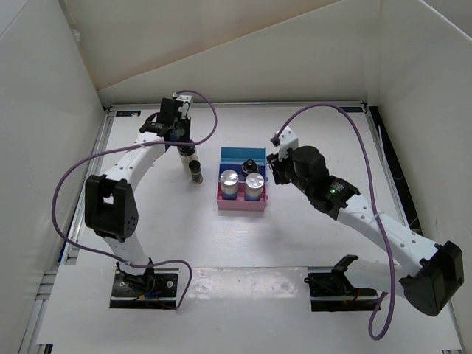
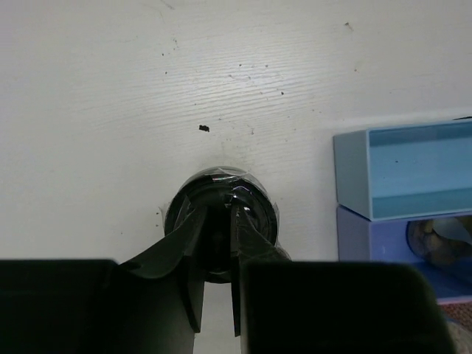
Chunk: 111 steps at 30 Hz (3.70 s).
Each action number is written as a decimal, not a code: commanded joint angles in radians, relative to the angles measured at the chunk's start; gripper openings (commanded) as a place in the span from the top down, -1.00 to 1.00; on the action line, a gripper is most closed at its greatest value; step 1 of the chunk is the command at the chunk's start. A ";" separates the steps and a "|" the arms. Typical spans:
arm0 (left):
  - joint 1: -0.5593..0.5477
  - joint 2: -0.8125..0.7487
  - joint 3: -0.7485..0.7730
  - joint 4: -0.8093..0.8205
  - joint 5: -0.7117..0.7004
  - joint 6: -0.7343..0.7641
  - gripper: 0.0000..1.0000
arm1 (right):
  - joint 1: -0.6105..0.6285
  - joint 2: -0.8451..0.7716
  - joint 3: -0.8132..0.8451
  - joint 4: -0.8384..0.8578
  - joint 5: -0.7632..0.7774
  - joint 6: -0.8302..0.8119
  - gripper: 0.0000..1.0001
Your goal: Organize the condiment bottles
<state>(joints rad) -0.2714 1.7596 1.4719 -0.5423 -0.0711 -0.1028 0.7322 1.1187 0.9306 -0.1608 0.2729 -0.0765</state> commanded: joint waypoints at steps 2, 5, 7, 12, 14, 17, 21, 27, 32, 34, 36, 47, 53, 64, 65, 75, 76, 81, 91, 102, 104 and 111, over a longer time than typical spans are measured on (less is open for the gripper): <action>-0.032 -0.143 0.053 0.004 -0.015 0.026 1.00 | 0.052 -0.054 -0.018 0.003 0.063 0.007 -0.04; -0.055 -0.163 0.093 -0.027 -0.015 0.034 1.00 | 0.076 -0.071 -0.026 -0.006 0.094 0.009 -0.04; -0.071 -0.178 0.125 -0.048 -0.010 0.038 1.00 | 0.085 -0.079 -0.030 -0.014 0.103 0.009 -0.04; -0.140 -0.190 0.168 -0.067 0.011 0.031 1.00 | 0.098 -0.115 -0.036 -0.029 0.126 0.006 -0.04; -0.192 -0.189 0.171 -0.073 0.008 0.034 1.00 | 0.093 -0.122 -0.038 -0.034 0.127 0.003 -0.04; -0.259 -0.192 0.168 -0.073 -0.021 0.040 1.00 | 0.090 -0.138 -0.041 -0.039 0.134 0.001 -0.04; -0.331 -0.190 0.154 -0.073 -0.058 0.041 1.00 | 0.082 -0.161 -0.055 -0.045 0.132 0.001 -0.04; -0.397 -0.189 0.136 -0.070 -0.091 0.048 1.00 | 0.072 -0.188 -0.072 -0.054 0.124 0.004 -0.04; -0.422 -0.184 0.131 -0.073 -0.104 0.043 1.00 | 0.053 -0.206 -0.082 -0.059 0.118 0.006 -0.04; -0.430 -0.178 0.125 -0.073 -0.108 0.043 1.00 | 0.049 -0.212 -0.084 -0.060 0.115 0.006 -0.04; -0.436 -0.175 0.123 -0.071 -0.111 0.041 1.00 | 0.046 -0.218 -0.088 -0.065 0.115 0.006 -0.04; -0.460 -0.155 0.088 -0.073 -0.118 0.022 1.00 | 0.032 -0.232 -0.102 -0.069 0.103 0.012 -0.01; -0.460 -0.143 0.059 -0.050 -0.116 0.022 1.00 | 0.026 -0.240 -0.107 -0.078 0.106 0.015 -0.01; -0.430 -0.097 0.073 -0.033 -0.095 0.018 1.00 | -0.004 -0.229 -0.111 -0.075 0.085 0.020 -0.01; -0.428 -0.089 0.077 -0.034 -0.090 0.018 1.00 | -0.004 -0.227 -0.113 -0.074 0.078 0.021 -0.01; -0.405 -0.055 0.065 -0.018 -0.070 0.003 1.00 | -0.059 -0.211 -0.124 -0.057 0.028 0.027 -0.01; -0.404 -0.049 0.064 -0.022 -0.067 0.002 1.00 | -0.059 -0.208 -0.124 -0.057 0.025 0.027 -0.01; -0.399 -0.025 0.082 -0.013 -0.056 0.003 1.00 | -0.080 -0.204 -0.128 -0.056 0.011 0.029 -0.01; -0.394 0.008 0.074 -0.005 -0.036 -0.021 1.00 | -0.106 -0.204 -0.134 -0.054 -0.017 0.030 -0.01; -0.384 0.020 0.038 0.010 -0.030 -0.041 1.00 | -0.113 -0.209 -0.142 -0.055 -0.023 0.037 -0.01; -0.382 0.018 0.025 0.008 -0.032 -0.044 1.00 | -0.114 -0.206 -0.141 -0.052 -0.020 0.035 -0.01; -0.382 0.024 0.007 0.013 -0.030 -0.057 1.00 | -0.111 -0.209 -0.144 -0.052 -0.020 0.034 -0.01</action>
<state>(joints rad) -0.6563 1.8076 1.4799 -0.5541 -0.1158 -0.1413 0.6277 0.9180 0.7975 -0.2436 0.2588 -0.0517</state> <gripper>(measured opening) 0.258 0.505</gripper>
